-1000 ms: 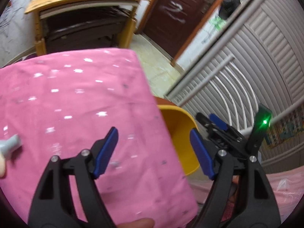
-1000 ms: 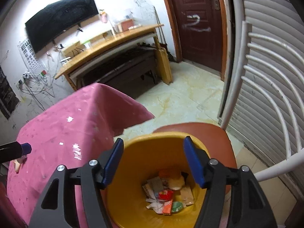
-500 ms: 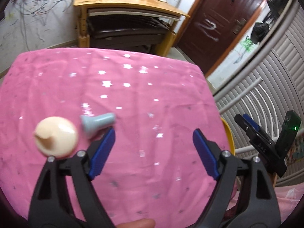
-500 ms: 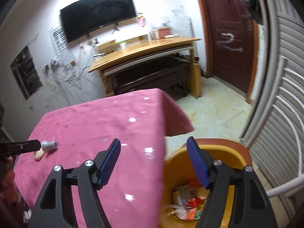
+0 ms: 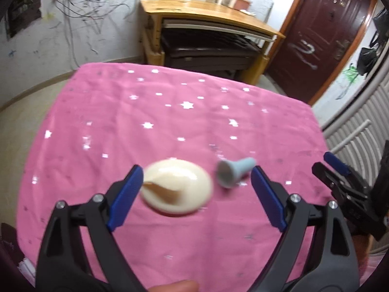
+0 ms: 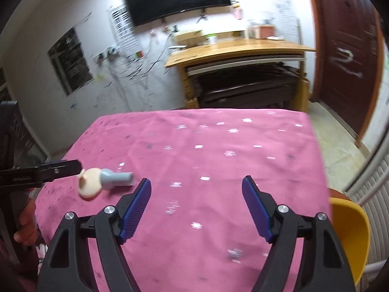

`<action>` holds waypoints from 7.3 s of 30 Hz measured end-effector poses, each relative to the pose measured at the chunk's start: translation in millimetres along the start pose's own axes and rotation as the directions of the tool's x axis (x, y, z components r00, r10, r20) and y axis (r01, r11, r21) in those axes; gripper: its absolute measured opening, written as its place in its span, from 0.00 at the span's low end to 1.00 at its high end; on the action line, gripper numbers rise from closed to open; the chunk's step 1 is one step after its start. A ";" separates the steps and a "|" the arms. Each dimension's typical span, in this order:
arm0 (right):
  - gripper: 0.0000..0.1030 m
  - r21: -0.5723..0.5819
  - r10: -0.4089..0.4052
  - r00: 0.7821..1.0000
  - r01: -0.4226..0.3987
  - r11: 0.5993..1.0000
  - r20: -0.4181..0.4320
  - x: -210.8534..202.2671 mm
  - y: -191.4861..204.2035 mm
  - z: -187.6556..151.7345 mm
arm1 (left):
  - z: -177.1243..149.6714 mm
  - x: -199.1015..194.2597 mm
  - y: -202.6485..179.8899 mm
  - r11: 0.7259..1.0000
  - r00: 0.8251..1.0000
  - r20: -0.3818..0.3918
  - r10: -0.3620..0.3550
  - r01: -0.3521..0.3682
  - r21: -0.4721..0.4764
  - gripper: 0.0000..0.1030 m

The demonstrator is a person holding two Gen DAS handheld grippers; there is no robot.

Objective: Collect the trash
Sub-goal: 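Grasp the cream round lid with the left gripper while the right gripper grasps the light-blue funnel, then carry both items over the yellow bin and open both grippers to drop them, then move both open grippers back over the table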

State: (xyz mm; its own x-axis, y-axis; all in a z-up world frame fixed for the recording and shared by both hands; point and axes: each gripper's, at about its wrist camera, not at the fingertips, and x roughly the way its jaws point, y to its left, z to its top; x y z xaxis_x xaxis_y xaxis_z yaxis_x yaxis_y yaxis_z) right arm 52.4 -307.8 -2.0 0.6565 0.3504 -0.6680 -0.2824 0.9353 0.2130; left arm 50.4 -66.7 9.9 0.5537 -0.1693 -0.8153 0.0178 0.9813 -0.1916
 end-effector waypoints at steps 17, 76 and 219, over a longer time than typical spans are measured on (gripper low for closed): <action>0.72 -0.114 0.027 0.995 -0.038 0.993 -0.096 50.0 71.1 10.1 | -15.9 40.4 7.7 0.982 0.995 -0.086 0.042 -0.025 0.188 0.83; 0.40 -0.009 -0.042 0.998 0.043 0.999 0.053 -23.1 20.0 11.5 | -30.5 -14.4 -33.8 0.953 0.997 0.058 0.053 -0.067 0.294 0.74; 0.77 0.235 -0.056 0.981 0.011 0.972 0.185 -78.3 -79.2 -33.3 | -49.3 19.6 -126.4 0.954 0.996 0.041 -0.073 0.057 0.294 0.91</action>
State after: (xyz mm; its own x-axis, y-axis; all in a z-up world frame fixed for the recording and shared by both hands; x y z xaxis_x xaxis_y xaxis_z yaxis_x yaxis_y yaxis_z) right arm 0.0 -410.9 9.7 0.7897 0.3002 -0.5351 -0.1027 0.9245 0.3671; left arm 17.9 -198.6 -8.8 0.5850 -0.2363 -0.7759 0.2939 0.9534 -0.0688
